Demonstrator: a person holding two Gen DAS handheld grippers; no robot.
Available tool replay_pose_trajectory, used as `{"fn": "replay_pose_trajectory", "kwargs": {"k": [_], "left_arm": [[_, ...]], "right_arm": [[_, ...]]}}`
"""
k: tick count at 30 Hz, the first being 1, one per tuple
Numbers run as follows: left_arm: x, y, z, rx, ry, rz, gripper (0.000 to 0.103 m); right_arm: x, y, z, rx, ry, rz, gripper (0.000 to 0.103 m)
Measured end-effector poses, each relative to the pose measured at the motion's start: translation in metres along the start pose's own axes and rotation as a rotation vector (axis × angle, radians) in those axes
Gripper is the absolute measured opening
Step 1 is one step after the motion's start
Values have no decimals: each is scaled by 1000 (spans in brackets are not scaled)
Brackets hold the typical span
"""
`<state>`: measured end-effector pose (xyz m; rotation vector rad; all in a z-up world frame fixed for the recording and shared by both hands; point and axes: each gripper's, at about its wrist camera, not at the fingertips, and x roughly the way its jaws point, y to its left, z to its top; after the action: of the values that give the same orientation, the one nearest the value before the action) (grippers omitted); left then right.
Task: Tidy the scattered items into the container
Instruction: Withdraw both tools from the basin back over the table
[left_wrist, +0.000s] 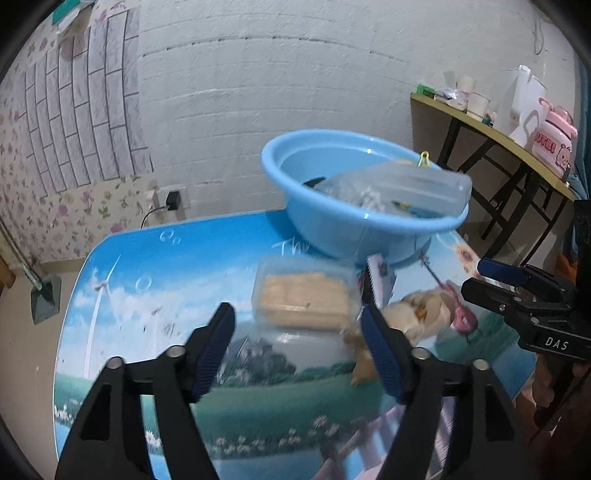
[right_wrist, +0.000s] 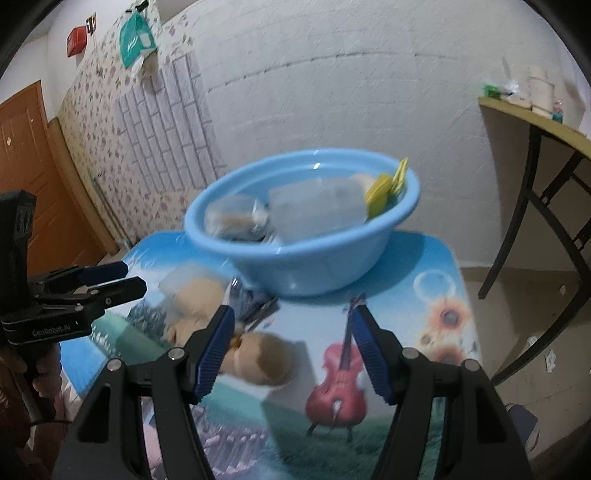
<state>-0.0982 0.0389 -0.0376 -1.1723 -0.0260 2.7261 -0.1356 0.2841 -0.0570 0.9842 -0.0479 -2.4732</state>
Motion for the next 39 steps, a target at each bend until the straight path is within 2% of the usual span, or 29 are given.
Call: {"fn": "replay_pose_trajectory", "kwargs": {"k": [7,13,18,25,31,39], "left_arm": [[2,13,-9,-25,18,7,86],[-6,32,-21,-37,16,29,86],[-20,56,-45,-75,33,58,86],[-21,69,-66,-124,66,62,87],[-9,53,-55,-130,69,9,87],[17,24,-12,-98,38,-86,87]], "right_arm": [[15,3,-11,53,75,63,66],[19,5,-16,70,87,79,66],[4,5,-19,55,42,86,66],[-16,-1,-44,49,68,54,66],[-9,-3,-50,80,99,59,66],[7,10,-31,56,76,95,66]]}}
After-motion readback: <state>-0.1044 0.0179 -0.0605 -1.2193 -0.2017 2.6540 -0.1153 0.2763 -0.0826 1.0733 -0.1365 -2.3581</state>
